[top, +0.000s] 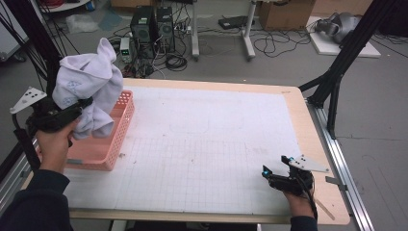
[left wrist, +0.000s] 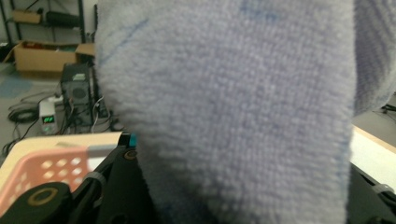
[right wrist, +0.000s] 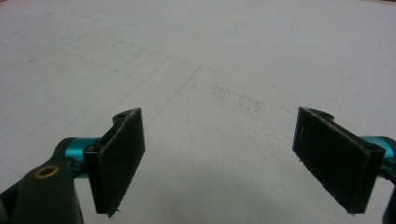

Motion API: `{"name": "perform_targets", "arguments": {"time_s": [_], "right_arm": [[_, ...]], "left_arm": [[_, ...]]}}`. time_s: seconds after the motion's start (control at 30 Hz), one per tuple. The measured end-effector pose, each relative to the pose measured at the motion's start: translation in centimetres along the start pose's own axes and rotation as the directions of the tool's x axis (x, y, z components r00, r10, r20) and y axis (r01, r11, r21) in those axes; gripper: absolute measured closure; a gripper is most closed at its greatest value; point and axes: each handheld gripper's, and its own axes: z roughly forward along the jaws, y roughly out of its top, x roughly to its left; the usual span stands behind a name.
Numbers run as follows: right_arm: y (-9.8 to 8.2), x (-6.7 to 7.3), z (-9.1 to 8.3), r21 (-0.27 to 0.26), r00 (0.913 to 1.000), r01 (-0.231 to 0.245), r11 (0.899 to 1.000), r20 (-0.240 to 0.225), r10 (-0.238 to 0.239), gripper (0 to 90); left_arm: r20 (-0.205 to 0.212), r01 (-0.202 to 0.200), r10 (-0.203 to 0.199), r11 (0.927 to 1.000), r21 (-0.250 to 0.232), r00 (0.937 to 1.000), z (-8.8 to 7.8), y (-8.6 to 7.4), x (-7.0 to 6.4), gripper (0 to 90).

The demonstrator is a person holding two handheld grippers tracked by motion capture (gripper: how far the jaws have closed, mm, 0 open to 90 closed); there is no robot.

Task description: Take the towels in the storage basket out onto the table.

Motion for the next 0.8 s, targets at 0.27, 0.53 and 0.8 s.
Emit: {"name": "perform_targets", "arguments": {"time_s": [0.27, 0.53, 0.8], "right_arm": [[0.0, -0.1, 0.0, -0.002, 1.0000, 0.001, 1.000, 0.001, -0.001, 15.5], [0.0, -0.1, 0.0, -0.002, 1.0000, 0.000, 1.000, 0.002, 0.000, 15.5], [0.0, -0.1, 0.0, -0.001, 1.0000, 0.003, 1.000, 0.001, -0.003, 15.5]], "left_arm": [[0.118, -0.020, 0.025, 0.9988, -0.045, 0.9927, 1.1, 1.0, -3.5, 56.2], [0.222, -0.051, 0.061, 0.9974, -0.052, 0.9731, 2.1, 1.0, -7.2, 56.0], [0.324, -0.068, 0.074, 0.9972, -0.031, 0.9432, 3.4, 0.0, -10.6, 55.9]]}}
